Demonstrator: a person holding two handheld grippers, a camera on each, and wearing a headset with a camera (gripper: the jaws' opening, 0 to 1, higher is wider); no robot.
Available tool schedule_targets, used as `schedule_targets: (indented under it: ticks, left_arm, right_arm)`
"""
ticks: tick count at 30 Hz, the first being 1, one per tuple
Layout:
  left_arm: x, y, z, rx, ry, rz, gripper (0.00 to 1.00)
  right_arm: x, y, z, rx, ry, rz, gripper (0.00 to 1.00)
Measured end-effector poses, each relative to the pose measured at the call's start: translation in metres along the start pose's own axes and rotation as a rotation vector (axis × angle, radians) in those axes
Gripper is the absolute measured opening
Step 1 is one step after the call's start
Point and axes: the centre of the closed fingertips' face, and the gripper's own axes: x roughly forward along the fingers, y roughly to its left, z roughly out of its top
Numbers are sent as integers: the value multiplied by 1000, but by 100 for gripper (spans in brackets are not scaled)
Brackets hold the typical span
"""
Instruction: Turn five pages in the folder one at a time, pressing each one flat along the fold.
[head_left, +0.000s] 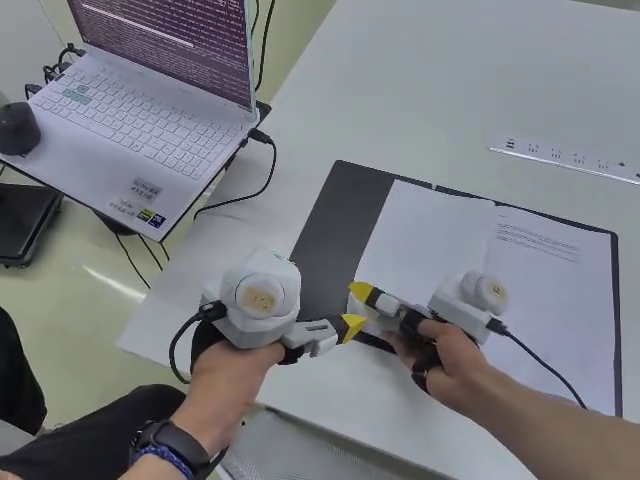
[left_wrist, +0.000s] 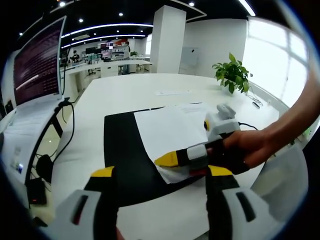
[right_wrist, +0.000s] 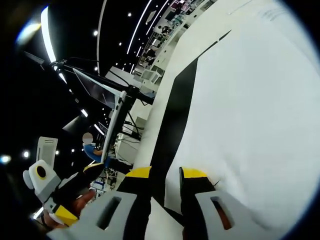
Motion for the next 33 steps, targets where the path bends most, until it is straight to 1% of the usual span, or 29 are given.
schedule_targets:
  ticks: [3, 5, 8, 10, 11, 14, 16, 17, 18, 21, 22, 24, 26, 28, 29, 31, 33]
  left_arm:
    - [3, 1, 0, 8, 9, 1, 71]
    - [5, 3, 1, -2, 5, -2, 69]
    - [9, 4, 0, -1, 9, -7, 66]
    - [11, 3, 0, 2, 13, -16, 62]
    - [13, 3, 0, 8, 16, -20, 60]
    - [20, 1, 0, 10, 12, -44, 48]
    - [26, 1, 1, 20, 15, -49, 39]
    - [28, -1, 1, 27, 16, -59, 34]
    - [32, -4, 1, 32, 18, -79, 29]
    - [43, -10, 1, 48, 24, -104, 19]
    - [46, -12, 2, 49, 27, -117, 17]
    - [53, -15, 1, 62, 35, -127, 13]
    - [62, -16, -4, 69, 62, -134, 10]
    - [68, -17, -7, 62, 69, -142, 8]
    - [71, -17, -9, 58, 74, -143, 5]
    - [76, -16, -17, 41, 96, -141, 0]
    - [81, -15, -25, 25, 114, -139, 0]
  right_arm:
    - [-7, 3, 4, -16, -21, 18, 22]
    - [-13, 1, 10, -10, -40, 15, 22]
    - [-22, 1, 20, -30, -64, 16, 22]
    - [-29, 1, 26, -52, -75, 14, 22]
    - [-35, 4, 32, -69, -84, 5, 22]
    - [-47, -1, 41, -84, -111, -8, 20]
    - [-55, -4, 47, -86, -130, -20, 20]
    - [-59, -4, 50, -89, -136, -23, 20]
    - [-63, -6, 52, -90, -143, -31, 19]
    - [-70, -11, 56, -91, -153, -42, 19]
    - [-73, -13, 58, -90, -157, -48, 19]
    - [-76, -15, 59, -92, -161, -52, 19]
    - [-79, -16, 60, -94, -163, -58, 19]
    - [-82, -16, 62, -93, -167, -60, 18]
    - [-82, -17, 62, -93, -168, -60, 18]
    - [-83, -19, 63, -95, -170, -63, 18]
    - [-85, -20, 64, -94, -172, -65, 18]
